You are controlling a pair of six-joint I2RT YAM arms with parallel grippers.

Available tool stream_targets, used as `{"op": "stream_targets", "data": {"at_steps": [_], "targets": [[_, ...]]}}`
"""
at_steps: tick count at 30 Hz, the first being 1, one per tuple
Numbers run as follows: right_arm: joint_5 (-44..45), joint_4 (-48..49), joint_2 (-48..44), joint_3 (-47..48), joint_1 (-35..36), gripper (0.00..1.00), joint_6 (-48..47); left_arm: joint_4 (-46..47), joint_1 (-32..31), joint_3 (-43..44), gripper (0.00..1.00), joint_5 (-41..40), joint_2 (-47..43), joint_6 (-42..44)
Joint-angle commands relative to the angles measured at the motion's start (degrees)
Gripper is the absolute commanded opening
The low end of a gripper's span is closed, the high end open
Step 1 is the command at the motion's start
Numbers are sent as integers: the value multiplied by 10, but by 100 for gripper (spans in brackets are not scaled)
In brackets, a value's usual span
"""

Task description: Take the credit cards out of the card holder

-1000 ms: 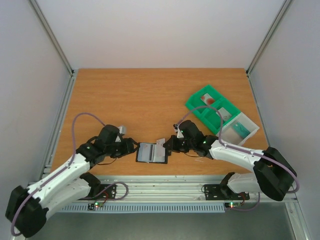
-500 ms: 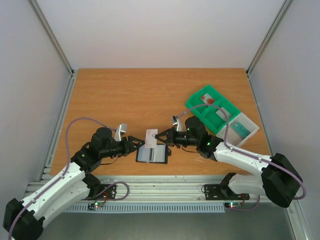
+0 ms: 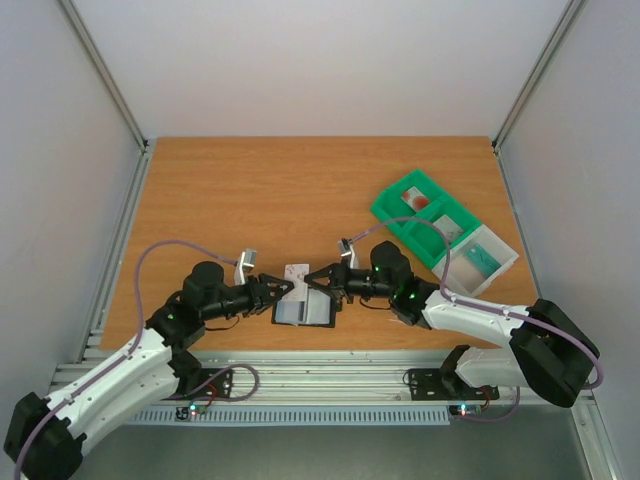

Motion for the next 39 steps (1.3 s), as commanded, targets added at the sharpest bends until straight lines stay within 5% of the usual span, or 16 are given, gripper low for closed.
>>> {"op": "stream_targets", "data": {"at_steps": [1, 6, 13, 21, 29, 39], "targets": [[2, 49, 12, 8, 11, 1, 12, 67, -9, -17, 44, -3, 4, -24], [-14, 32, 18, 12, 12, 2, -4, 94, -9, -19, 1, -8, -3, -33], [-8, -319, -72, 105, -8, 28, -224, 38, -9, 10, 0, 25, -6, 35], [-13, -689, -76, 301, -9, 36, -484, -56, -10, 45, 0, 133, 4, 137], [-98, -742, -18, 378, -9, 34, -549, 37, -17, 18, 0, 211, 10, 116], [-128, -717, 11, 363, -9, 35, -551, 87, -19, 7, 0, 245, -5, 111]]}}
